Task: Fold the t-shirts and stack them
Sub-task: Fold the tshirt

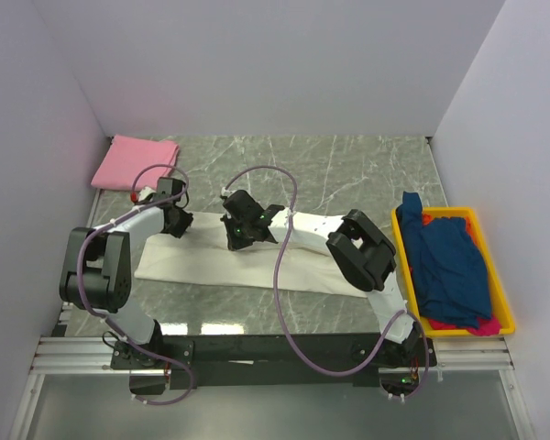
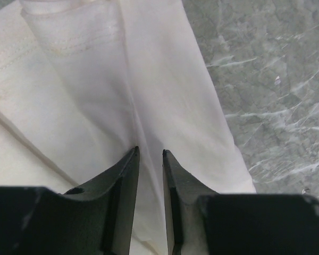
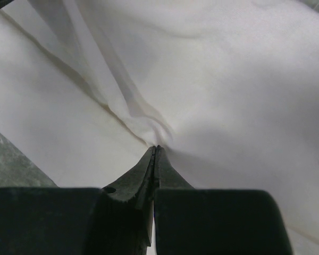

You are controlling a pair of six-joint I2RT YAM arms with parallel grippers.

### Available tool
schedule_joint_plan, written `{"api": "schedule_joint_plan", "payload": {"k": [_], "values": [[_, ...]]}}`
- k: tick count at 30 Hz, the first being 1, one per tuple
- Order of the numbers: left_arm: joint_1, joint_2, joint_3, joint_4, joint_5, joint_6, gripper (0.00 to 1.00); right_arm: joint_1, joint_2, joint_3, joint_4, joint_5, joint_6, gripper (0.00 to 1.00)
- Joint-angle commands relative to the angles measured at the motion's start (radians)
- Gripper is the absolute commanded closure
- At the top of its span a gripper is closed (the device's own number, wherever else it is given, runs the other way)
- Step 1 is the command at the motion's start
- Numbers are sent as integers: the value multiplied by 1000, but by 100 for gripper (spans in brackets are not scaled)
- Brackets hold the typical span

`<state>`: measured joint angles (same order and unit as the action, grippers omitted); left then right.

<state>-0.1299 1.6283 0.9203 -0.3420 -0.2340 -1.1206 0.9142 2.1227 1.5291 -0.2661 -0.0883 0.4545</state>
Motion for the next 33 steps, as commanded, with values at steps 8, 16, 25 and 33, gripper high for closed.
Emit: {"api": "schedule_joint_plan", "payload": {"k": [8,16,25,33], "values": [[-4,-110,-49,11,-24,-5,70,14,-89,25,24,19,-8,88],[-2,-130,-90,23,-22,-8,70,14,-110,45,21,7,-2,68],[-2,-159,-116,32,-21,-10,70,15,-15,234,-24,53,10,67],[0,-200,-129,20,-21,-10,70,15,175,448,-70,27,26,70]]}}
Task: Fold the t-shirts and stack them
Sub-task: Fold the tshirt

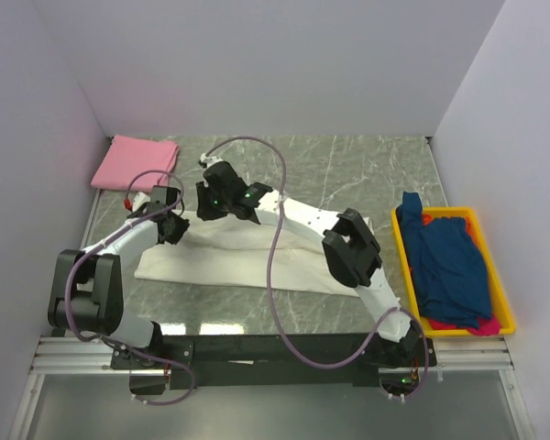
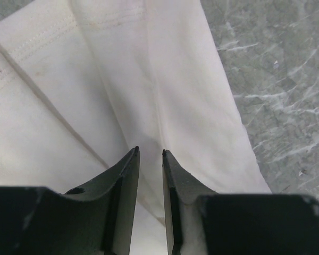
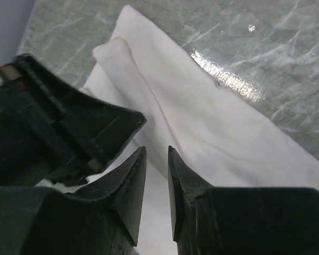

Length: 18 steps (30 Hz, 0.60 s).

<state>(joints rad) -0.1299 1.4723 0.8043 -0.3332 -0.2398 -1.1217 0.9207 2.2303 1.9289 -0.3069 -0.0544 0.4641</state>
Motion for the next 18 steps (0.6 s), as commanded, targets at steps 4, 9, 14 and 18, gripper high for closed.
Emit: {"api": "schedule_joint_plan", "payload": {"k": [4,9,14,18], "values": [[3,-72,-20,7,-21,-1,70,9,103,58,-3,-25,28,71],[6,-84,-4,3,-18,7,70,20,140,68,9,-41,44,73],[6,-67,25,-3,-16,10,70,49,129,42,26,-44,47,74],[7,-41,55,-6,-16,13,69,64,114,4,55,-61,53,74]]}}
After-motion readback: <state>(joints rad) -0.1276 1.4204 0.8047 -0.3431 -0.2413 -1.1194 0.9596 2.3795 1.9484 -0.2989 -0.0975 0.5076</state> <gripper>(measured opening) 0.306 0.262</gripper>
